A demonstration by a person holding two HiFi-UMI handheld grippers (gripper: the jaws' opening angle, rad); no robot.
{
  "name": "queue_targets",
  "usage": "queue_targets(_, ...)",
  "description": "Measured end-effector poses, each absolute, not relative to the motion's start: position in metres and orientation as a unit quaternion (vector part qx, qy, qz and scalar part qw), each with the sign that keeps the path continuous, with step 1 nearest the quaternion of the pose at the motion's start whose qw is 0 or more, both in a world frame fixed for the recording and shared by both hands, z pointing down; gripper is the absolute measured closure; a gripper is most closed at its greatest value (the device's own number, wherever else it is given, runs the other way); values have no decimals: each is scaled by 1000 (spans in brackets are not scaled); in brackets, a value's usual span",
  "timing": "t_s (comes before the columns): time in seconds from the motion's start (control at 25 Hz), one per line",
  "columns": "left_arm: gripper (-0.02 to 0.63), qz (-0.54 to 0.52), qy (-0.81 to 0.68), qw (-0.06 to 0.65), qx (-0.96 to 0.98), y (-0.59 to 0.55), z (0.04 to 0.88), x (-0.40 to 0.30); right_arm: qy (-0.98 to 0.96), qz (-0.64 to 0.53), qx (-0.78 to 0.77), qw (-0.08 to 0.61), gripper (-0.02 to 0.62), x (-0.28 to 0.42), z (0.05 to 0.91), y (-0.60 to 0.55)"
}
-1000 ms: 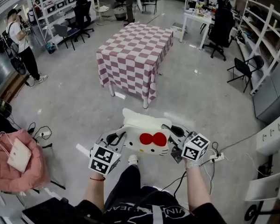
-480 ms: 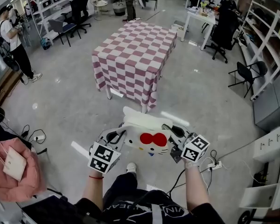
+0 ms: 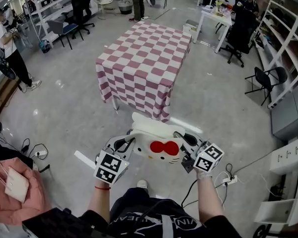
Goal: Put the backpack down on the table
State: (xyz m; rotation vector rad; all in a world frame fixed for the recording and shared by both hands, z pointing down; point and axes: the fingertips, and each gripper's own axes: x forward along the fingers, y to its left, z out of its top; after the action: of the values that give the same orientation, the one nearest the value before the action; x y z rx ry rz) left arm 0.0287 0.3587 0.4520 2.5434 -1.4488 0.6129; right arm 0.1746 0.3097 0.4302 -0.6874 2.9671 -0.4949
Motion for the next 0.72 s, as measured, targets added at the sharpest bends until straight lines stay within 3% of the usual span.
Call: queue_targets(0.72,583,203,-480,80,849,290,459,-12,962,-159,-219,26,584,133,437,235)
